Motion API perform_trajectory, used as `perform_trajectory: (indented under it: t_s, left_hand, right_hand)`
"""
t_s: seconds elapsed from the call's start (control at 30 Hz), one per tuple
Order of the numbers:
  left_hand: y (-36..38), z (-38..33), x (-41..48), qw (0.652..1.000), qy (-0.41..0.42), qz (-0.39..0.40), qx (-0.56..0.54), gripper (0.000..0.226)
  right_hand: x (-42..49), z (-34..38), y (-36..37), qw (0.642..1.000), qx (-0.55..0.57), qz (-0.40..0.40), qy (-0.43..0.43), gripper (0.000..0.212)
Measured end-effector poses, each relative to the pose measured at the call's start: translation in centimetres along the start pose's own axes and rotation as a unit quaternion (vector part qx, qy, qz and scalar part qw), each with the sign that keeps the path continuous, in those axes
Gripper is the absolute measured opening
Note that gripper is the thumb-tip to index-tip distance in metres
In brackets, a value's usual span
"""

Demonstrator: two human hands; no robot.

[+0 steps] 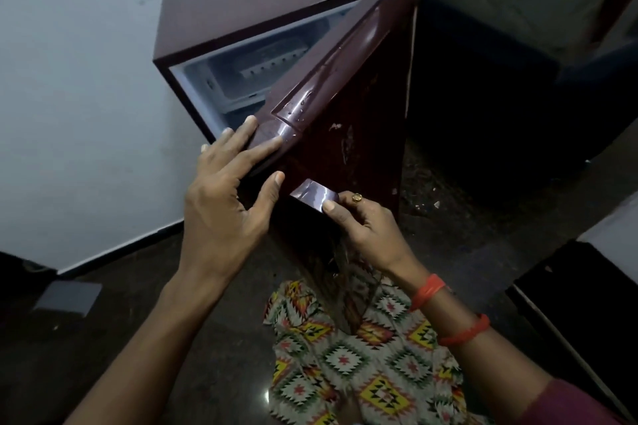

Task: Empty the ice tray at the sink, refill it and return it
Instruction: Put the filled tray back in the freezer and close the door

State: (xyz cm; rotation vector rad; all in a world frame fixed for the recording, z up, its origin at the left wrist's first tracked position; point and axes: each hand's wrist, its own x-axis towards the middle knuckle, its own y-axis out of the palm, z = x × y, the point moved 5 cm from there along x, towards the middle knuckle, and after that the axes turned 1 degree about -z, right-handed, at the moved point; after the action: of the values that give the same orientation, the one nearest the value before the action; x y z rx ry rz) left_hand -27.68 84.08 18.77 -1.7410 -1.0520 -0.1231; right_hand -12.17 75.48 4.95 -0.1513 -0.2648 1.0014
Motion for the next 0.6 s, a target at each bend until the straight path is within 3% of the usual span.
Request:
perform_trajectory:
  t_s: [0.2, 0.6]
  left_hand:
    - [-1.9, 5.7, 2.4, 0.998, -0.029, -0.030, 0.052, 0.045]
    - [-2.6, 15.9, 10.3, 0.992, -0.055, -0.051, 0.101, 0.043]
  right_hand:
    - [4.2, 1.6, 5.1, 0.997, -0.083, 0.001, -0.009, 0.046]
    - [14.2, 3.2, 13.0, 0.981, -0.187, -0.019, -0.040, 0.056]
